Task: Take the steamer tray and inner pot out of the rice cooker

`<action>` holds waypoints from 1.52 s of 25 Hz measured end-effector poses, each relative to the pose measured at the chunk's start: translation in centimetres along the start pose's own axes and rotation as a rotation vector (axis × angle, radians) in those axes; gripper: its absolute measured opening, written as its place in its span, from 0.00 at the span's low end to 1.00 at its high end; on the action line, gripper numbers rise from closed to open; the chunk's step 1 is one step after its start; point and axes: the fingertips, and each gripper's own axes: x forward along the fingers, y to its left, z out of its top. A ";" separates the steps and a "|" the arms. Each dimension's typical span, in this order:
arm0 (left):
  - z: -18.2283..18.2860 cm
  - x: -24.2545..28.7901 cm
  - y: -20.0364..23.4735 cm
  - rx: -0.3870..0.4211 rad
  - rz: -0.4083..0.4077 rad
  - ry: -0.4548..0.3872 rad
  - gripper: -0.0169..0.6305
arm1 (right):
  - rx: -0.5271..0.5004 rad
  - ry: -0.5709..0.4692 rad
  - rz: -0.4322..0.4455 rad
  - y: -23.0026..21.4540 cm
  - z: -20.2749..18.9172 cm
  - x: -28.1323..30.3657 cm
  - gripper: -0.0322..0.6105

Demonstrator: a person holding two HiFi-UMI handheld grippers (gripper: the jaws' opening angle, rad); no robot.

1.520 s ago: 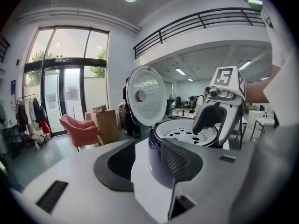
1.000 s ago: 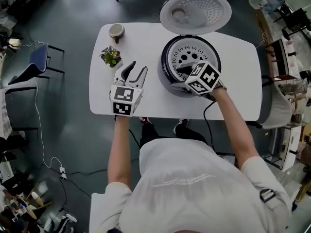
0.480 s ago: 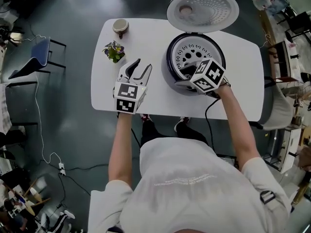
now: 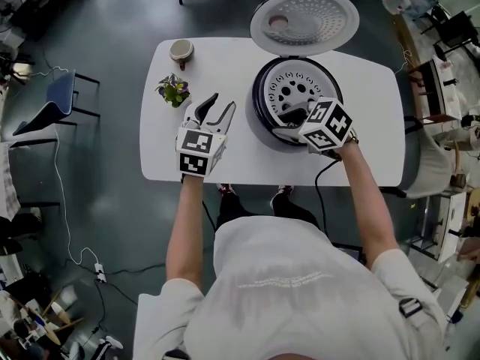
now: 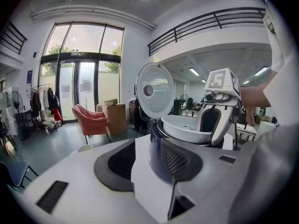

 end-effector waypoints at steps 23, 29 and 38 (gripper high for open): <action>5.0 2.0 -1.1 0.059 -0.094 -0.068 0.29 | -0.059 -0.218 -0.223 -0.9 3.9 -9.1 0.16; 6.8 1.9 -1.2 0.107 -0.115 -0.082 0.29 | -0.021 -0.281 -0.334 -1.9 4.7 -11.4 0.16; 9.2 2.3 -2.9 0.175 -0.173 -0.121 0.29 | 0.049 -0.377 -0.489 -2.5 3.0 -16.6 0.16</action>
